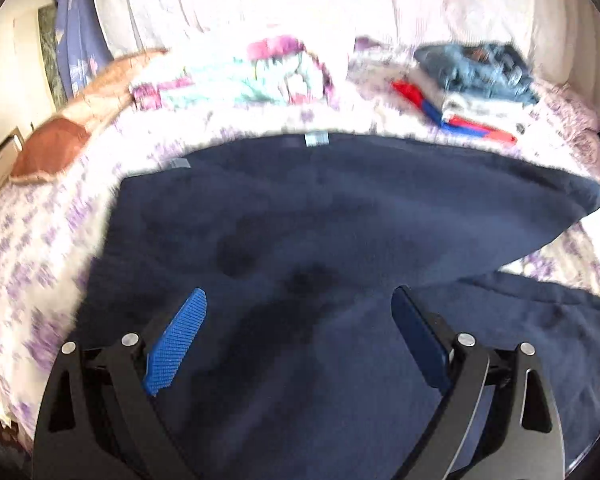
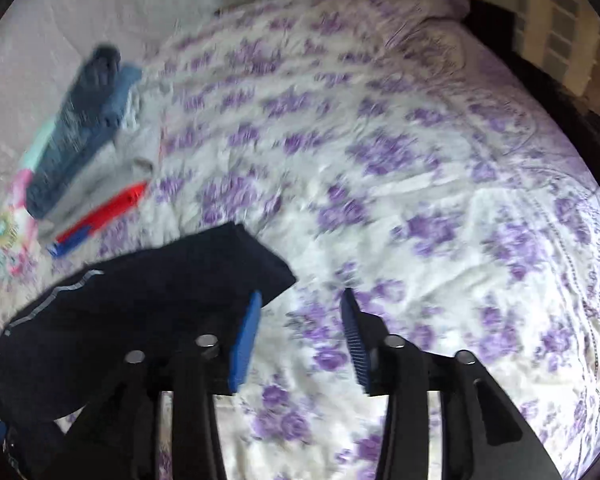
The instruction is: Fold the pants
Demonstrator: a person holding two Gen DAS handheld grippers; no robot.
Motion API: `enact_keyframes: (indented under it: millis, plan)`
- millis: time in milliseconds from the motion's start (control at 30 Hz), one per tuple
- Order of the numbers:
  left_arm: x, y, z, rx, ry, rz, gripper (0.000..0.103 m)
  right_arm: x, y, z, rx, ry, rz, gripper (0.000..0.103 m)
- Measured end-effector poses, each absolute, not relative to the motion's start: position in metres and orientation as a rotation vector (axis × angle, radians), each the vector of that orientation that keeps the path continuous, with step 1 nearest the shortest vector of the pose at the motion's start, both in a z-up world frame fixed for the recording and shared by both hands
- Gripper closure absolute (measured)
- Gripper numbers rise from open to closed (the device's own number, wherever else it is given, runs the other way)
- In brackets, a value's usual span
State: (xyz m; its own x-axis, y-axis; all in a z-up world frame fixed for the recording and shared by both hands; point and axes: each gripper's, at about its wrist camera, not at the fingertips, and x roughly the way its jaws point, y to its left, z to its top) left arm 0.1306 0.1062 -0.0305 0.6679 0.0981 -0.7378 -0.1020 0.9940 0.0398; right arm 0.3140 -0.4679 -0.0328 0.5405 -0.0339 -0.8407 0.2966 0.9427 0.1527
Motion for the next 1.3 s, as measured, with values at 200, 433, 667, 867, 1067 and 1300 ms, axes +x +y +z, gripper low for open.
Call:
enact_keyframes:
  millis: [200,433,667,867,1067,1300]
  plan:
    - [0.161,0.114,0.004,0.016,0.748,0.145,0.011,0.344,-0.482,-0.013,0.269,0.934,-0.084,0.029]
    - [0.219,0.098,-0.036,0.004,0.857,0.145,0.011,0.392,-0.439,-0.054,0.241,1.137,0.113,0.093]
    - [0.228,0.095,-0.061,-0.004,0.902,0.125,0.011,0.313,-0.454,-0.007,0.295,1.048,0.202,0.089]
    - [0.233,0.096,-0.072,-0.004,0.921,0.113,0.010,0.288,-0.490,-0.056,0.191,1.187,-0.026,0.060]
    - [0.232,0.094,-0.073,0.012,0.912,0.125,0.009,0.325,-0.451,-0.025,0.112,1.019,0.134,0.020]
    - [0.232,0.094,-0.072,0.008,0.911,0.129,0.009,0.374,-0.396,-0.067,-0.058,1.159,0.143,0.093]
